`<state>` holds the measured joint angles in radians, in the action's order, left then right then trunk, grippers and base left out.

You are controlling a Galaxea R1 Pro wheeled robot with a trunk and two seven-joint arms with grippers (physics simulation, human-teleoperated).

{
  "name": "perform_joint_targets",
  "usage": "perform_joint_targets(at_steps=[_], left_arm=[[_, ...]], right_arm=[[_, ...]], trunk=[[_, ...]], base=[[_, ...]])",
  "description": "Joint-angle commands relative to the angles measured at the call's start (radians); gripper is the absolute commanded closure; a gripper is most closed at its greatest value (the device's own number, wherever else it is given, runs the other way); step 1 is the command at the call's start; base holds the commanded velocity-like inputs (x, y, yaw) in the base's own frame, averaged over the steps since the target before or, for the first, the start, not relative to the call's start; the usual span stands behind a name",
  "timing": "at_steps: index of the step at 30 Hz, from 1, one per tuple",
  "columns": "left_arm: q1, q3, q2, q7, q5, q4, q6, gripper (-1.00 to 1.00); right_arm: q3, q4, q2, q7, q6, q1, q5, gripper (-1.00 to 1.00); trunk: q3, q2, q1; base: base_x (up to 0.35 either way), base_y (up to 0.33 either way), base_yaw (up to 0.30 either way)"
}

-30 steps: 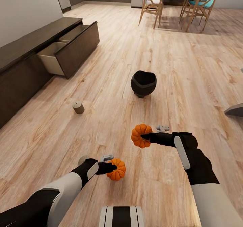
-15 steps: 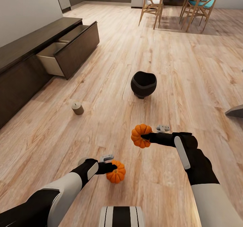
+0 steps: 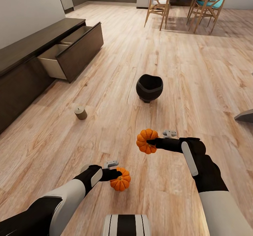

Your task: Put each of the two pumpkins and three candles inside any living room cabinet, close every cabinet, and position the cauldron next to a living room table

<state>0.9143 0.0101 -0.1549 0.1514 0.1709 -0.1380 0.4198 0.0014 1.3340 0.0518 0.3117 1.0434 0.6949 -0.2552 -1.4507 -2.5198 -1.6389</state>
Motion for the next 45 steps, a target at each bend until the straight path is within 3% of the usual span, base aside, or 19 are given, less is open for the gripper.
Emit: perform_joint_targets(at_steps=[1,5,27,45], left_arm=[[0.0,0.001,0.0,-0.001,0.007,-0.002,0.007,-1.0],[0.0,0.001,0.0,0.0,0.007,-0.002,0.007,-1.0],[0.0,0.001,0.0,0.0,0.007,-0.003,0.005,-1.0],[0.0,0.002,0.0,0.0,0.009,-0.006,0.004,-1.0]], right_arm=[[0.0,0.001,0.0,0.003,0.004,0.0,0.001,1.0],[0.0,0.001,0.0,0.003,0.004,0.0,0.001,1.0],[0.0,0.001,-0.001,0.002,0.004,0.001,0.001,1.0],[0.0,0.001,-0.001,0.003,0.004,0.0,0.001,1.0]], trunk=[[-0.001,0.0,0.0],[-0.001,0.0,0.0],[-0.086,-0.005,-0.01],[-0.086,-0.005,-0.01]], base=[[0.0,0.0,0.0],[0.0,0.0,0.0],[0.0,0.0,0.0],[0.0,0.0,0.0]])
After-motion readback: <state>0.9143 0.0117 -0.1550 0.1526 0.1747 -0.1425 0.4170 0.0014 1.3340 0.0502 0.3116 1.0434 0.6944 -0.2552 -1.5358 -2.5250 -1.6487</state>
